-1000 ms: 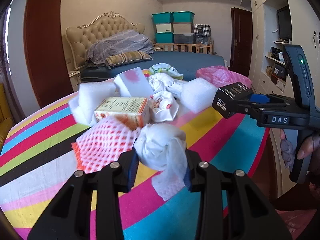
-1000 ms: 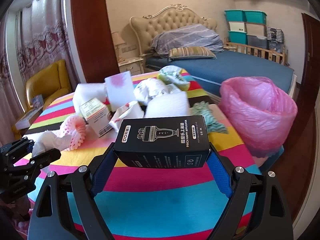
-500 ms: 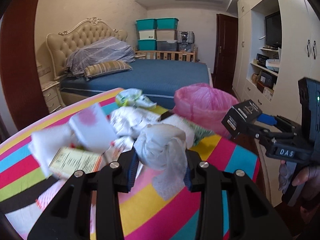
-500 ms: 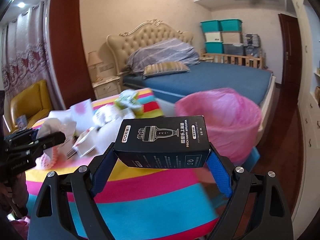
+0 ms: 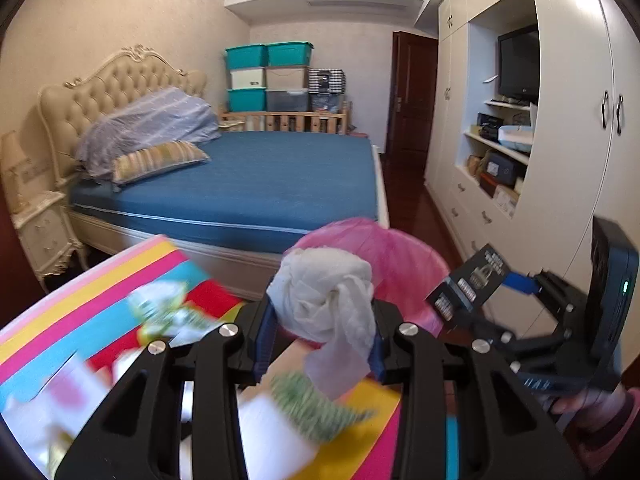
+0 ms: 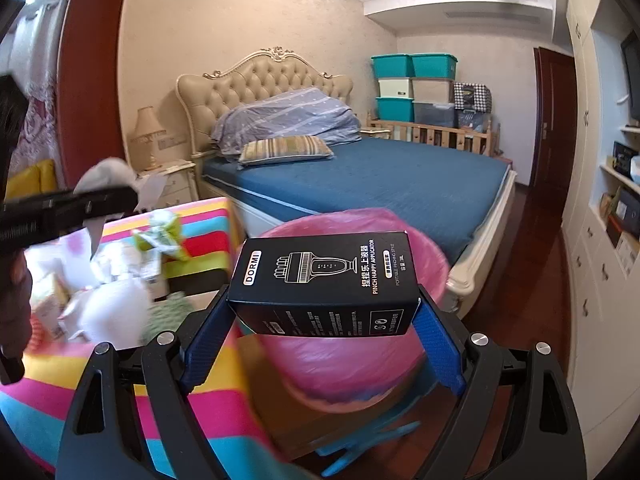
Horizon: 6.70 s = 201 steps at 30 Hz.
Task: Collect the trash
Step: 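Carry the box and tissue over the pink bin while both tools open to drop them, then move both open tools back to the table toward the foam block and fruit net, then grasp the white foam block with the right tool while the left tool grasps the pink fruit net, then carry the foam block and fruit net over the pink bin while both tools open to drop them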
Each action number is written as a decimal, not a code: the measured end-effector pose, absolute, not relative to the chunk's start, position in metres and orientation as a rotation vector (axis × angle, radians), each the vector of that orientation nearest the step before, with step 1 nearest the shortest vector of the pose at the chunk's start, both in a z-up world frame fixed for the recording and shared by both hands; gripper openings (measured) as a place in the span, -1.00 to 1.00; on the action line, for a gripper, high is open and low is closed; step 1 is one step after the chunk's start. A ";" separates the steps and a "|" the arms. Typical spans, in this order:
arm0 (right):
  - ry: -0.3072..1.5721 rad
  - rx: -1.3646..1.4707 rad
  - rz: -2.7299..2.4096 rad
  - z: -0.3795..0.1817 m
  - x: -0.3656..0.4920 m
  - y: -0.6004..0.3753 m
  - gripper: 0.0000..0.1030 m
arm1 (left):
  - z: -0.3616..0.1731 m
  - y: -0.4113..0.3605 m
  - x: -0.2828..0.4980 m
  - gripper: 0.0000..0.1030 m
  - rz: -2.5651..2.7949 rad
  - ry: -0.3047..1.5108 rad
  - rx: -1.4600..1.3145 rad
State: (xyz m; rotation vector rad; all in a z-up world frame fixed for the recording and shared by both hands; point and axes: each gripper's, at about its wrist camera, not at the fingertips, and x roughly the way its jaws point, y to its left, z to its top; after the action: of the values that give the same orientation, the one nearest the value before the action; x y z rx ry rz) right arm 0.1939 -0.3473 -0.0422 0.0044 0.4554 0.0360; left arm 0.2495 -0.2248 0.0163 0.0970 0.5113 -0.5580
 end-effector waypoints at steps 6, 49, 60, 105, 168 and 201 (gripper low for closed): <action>0.477 0.014 0.050 -0.047 0.225 -0.365 0.61 | 0.015 -0.270 0.295 -0.25 -0.573 0.551 0.126; 0.579 0.089 0.209 -0.069 0.136 -0.256 0.81 | -0.009 -0.083 0.133 0.91 -0.297 0.476 0.048; 0.601 0.076 0.223 -0.073 0.142 -0.222 0.81 | -0.047 0.005 0.075 0.91 -0.108 0.539 -0.005; 0.655 -0.078 0.321 -0.087 0.199 -0.134 0.20 | -0.076 0.048 0.086 0.88 -0.043 0.692 -0.214; 0.446 0.013 0.170 -0.050 0.110 -0.247 0.21 | -0.029 -0.135 0.126 -0.76 -0.430 0.482 0.092; 0.448 -0.029 -0.004 -0.057 0.244 -0.377 0.52 | -0.007 -0.297 0.330 -0.05 -0.591 0.623 0.052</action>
State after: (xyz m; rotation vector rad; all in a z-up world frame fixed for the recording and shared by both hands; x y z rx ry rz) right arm 0.2437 -0.3766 -0.0569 -0.0294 0.4482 -0.0041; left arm 0.3295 -0.2968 -0.0073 0.0515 0.6228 -0.5908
